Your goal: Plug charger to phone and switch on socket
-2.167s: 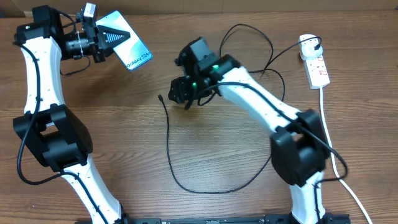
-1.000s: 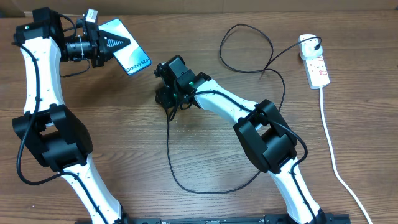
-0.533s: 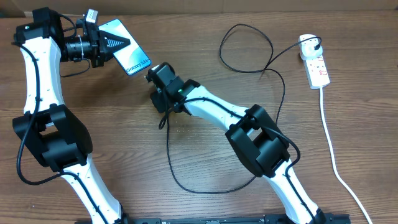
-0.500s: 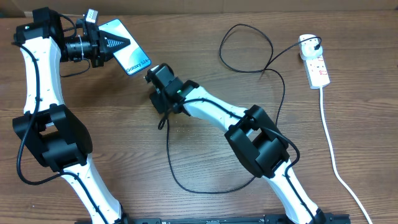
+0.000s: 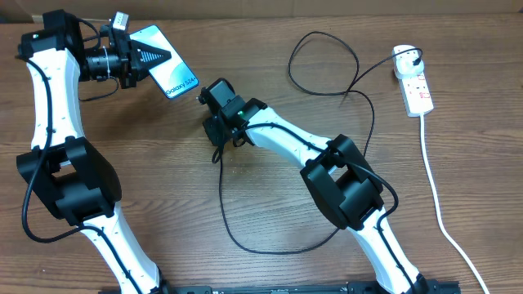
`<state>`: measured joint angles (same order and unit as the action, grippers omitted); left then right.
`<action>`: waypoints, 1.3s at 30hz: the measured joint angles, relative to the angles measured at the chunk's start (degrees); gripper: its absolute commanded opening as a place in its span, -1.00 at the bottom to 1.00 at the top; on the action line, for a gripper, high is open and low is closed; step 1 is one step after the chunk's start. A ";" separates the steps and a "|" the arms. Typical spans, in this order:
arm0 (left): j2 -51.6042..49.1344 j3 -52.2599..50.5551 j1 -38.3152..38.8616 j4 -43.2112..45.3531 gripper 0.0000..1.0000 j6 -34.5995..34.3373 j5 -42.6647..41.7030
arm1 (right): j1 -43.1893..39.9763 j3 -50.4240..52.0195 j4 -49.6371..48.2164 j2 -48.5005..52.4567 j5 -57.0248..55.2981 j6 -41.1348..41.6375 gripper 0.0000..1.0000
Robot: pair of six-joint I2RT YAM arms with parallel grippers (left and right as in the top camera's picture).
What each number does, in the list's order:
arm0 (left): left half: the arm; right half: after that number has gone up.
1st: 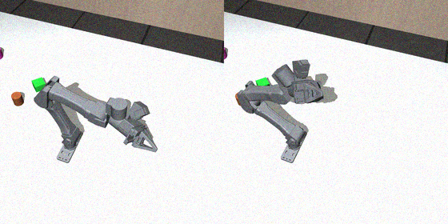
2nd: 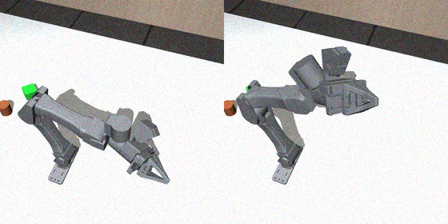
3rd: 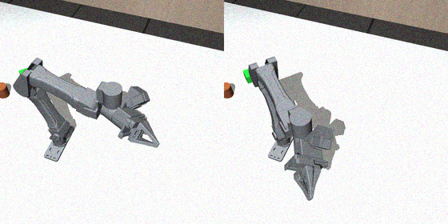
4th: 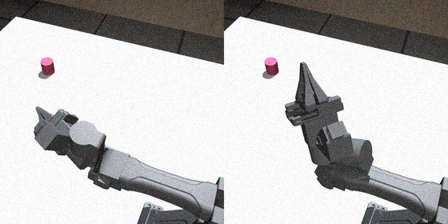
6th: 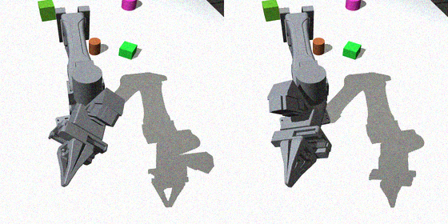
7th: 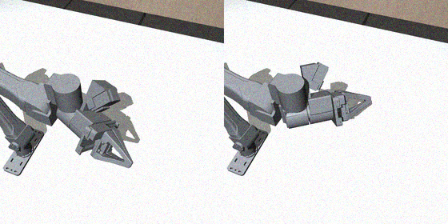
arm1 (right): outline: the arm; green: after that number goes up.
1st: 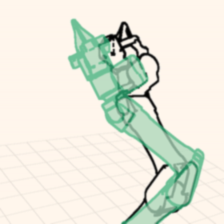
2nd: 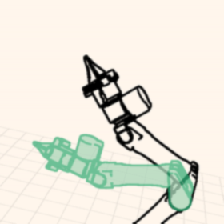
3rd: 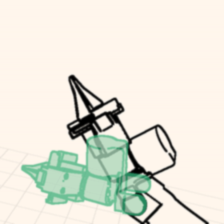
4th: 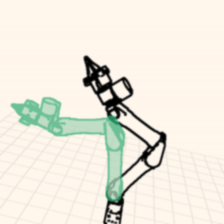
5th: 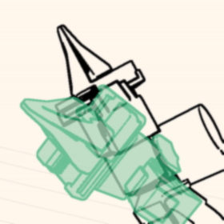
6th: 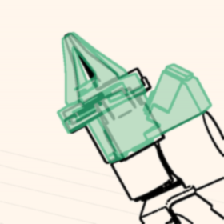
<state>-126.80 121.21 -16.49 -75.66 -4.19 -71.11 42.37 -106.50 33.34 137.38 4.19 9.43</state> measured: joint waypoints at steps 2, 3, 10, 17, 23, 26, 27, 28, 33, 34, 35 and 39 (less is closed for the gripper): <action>0.00 0.00 0.00 -0.02 -0.92 0.00 0.04 | -0.37 0.00 0.07 0.00 0.98 0.52 -0.76; 0.00 0.00 0.00 -0.09 -0.92 0.00 0.04 | -0.50 0.00 0.15 0.00 1.33 0.76 -0.87; 0.00 0.00 0.00 -0.79 -0.91 0.00 0.07 | -1.22 -0.02 2.21 0.00 6.27 3.48 -0.93; 0.00 0.00 0.00 -0.83 -0.92 0.00 0.04 | -2.58 -0.22 7.52 -0.02 18.27 4.07 -0.93; 0.00 0.00 0.00 -0.83 -0.92 0.20 -0.87 | -6.78 0.98 12.31 -2.43 26.95 3.89 -0.93; 0.00 0.00 0.00 -0.96 -0.92 0.83 -2.29 | -8.70 1.03 13.38 -6.60 30.67 3.34 -0.93; 0.00 0.00 0.04 -1.09 -0.92 1.18 -2.62 | -9.11 1.03 13.64 -8.37 32.11 2.95 -0.93; 0.00 0.00 0.20 -1.20 -0.91 1.42 -2.80 | -9.44 1.03 13.92 -10.21 33.62 2.58 -0.92; 0.00 0.00 1.79 -3.23 -0.92 4.26 -3.37 | -9.75 1.01 14.91 -17.73 42.58 0.79 -0.92; 0.00 0.00 2.47 -3.58 -0.92 5.03 -3.50 | -9.70 0.98 14.97 -18.38 44.39 0.57 -0.93; 0.00 0.00 3.10 -3.80 -0.91 5.75 -3.52 | -9.70 0.96 14.97 -18.71 46.29 0.39 -0.92; 0.00 0.00 5.75 -3.89 -0.92 7.50 -3.67 | -9.75 0.96 15.41 -18.71 52.63 -0.09 -0.92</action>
<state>-126.80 121.21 -10.74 -79.55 3.31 -74.78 32.62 -105.54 48.75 118.67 56.82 9.34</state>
